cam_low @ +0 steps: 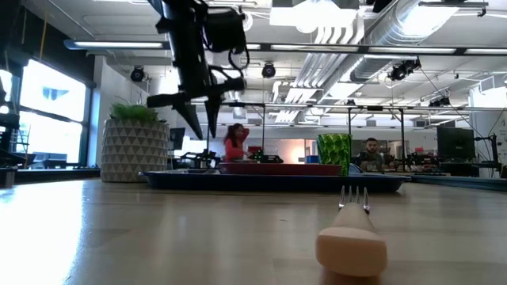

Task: Pick and place plate/cup/fork/spoon on tray
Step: Adjust the potted plant position on the table

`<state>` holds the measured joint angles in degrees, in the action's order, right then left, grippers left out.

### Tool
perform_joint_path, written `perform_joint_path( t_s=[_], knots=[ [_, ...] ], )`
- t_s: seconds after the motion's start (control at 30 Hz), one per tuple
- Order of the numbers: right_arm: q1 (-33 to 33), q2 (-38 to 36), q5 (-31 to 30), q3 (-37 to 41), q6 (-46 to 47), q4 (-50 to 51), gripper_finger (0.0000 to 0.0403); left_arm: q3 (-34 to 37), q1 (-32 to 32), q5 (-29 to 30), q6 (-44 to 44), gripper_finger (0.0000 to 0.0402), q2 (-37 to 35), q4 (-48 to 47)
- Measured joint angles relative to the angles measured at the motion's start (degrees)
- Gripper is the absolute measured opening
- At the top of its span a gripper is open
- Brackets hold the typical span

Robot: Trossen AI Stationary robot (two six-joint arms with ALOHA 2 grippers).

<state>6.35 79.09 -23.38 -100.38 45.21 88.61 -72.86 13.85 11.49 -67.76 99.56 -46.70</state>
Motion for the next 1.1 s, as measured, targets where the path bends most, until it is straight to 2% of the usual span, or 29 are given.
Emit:
perform_joint_path(
  t_s=[0.27,0.57,0.7,0.8,0.97,1.1],
  knots=[
    [0.02,0.0,6.04,0.0,-2.2,-0.15,0.0138,0.0,-3.52,-0.05,5.08,0.0103,-9.0,0.28],
    [0.02,0.0,6.47,0.0,0.38,-6.27,0.0138,0.0,-6.9,6.57,14.35,0.0104,-18.92,-0.75],
    [0.0,0.0,6.44,0.0,4.03,-9.6,0.0138,0.0,-5.86,5.62,18.6,0.0104,-20.35,-2.47],
    [0.02,0.0,5.41,0.0,6.32,-10.79,0.0138,0.0,-5.26,5.71,18.96,0.0103,-20.35,-7.29],
    [0.02,0.0,1.83,0.0,11.47,-10.79,0.0138,0.07,-3.35,7.09,20.54,0.0103,-17.76,-15.01],
    [0.02,0.0,-1.58,0.0,15.64,-10.79,0.0138,0.06,-1.69,7.2,24.99,0.0104,-15.56,-15.62]
  ],
)
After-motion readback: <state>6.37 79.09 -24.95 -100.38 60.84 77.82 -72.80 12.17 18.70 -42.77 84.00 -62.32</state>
